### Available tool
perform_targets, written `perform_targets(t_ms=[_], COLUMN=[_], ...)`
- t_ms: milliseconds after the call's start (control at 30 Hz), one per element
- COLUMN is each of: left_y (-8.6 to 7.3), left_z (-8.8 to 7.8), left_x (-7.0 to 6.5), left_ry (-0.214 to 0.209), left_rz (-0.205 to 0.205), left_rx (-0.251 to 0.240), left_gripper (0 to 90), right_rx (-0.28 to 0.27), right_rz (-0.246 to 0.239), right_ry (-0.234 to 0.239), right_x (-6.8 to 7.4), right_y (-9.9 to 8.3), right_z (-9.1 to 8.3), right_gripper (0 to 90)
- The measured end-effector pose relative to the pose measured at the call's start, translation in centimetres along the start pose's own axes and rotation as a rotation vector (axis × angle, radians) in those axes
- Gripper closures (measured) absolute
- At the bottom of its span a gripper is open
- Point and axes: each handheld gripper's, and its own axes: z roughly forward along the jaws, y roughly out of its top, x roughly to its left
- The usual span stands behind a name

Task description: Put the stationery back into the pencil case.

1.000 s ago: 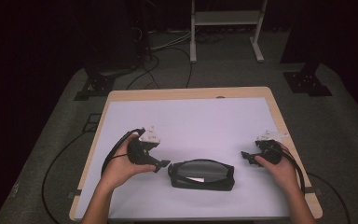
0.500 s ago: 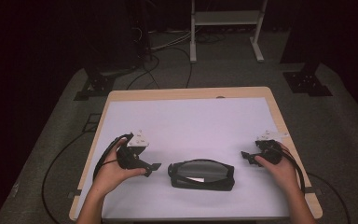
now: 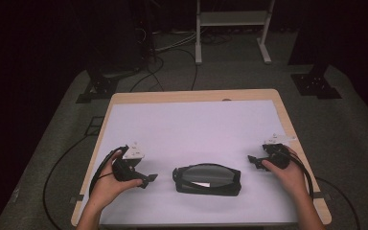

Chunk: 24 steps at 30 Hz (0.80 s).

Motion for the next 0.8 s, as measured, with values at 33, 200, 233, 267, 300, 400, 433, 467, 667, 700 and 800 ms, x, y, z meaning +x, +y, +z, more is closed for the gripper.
perform_targets(t_ms=[33,200,233,267,300,400,433,467,667,700,800], left_y=[0.0,-1.5,-1.9,-2.2,-2.5,-3.6,-4.0,-4.3,-5.7,-5.8,-6.1], left_z=[0.0,0.2,0.2,0.2,0.3,0.4,0.5,0.6,1.0,1.0,1.2], left_x=[0.0,0.3,0.3,0.4,0.4,0.7,0.8,1.0,2.3,2.4,2.6], left_ry=[0.0,0.017,0.02,0.024,0.026,0.031,0.031,0.034,0.065,0.071,0.082], left_rz=[0.0,-0.031,-0.038,-0.044,-0.044,-0.068,-0.075,-0.08,-0.122,-0.127,-0.141], left_rx=[0.0,0.001,-0.002,-0.002,-0.001,0.006,0.01,0.014,0.021,0.019,0.01], left_gripper=[9.1,9.1,9.1,9.1,9.1,9.1,9.1,9.1,9.1,9.1,9.1], right_rx=[0.0,0.0,0.0,0.0,0.0,0.0,0.0,0.0,0.0,0.0,0.0], right_rz=[0.0,-0.001,-0.001,0.002,0.002,0.0,0.001,0.001,0.001,0.001,0.001], right_ry=[0.0,0.0,-0.001,0.0,0.0,0.0,0.0,0.0,0.0,0.0,0.0], right_x=[0.0,0.0,0.0,0.0,0.0,0.0,0.0,0.0,0.0,0.0,0.0], right_y=[0.0,0.0,0.0,0.0,0.0,0.0,0.0,0.0,0.0,0.0,0.0], right_z=[0.0,0.0,0.0,0.0,0.0,0.0,0.0,0.0,0.0,0.0,0.0], right_gripper=[16.6,16.6,16.6,16.6,16.6,16.6,16.6,16.6,16.6,16.6,16.6])
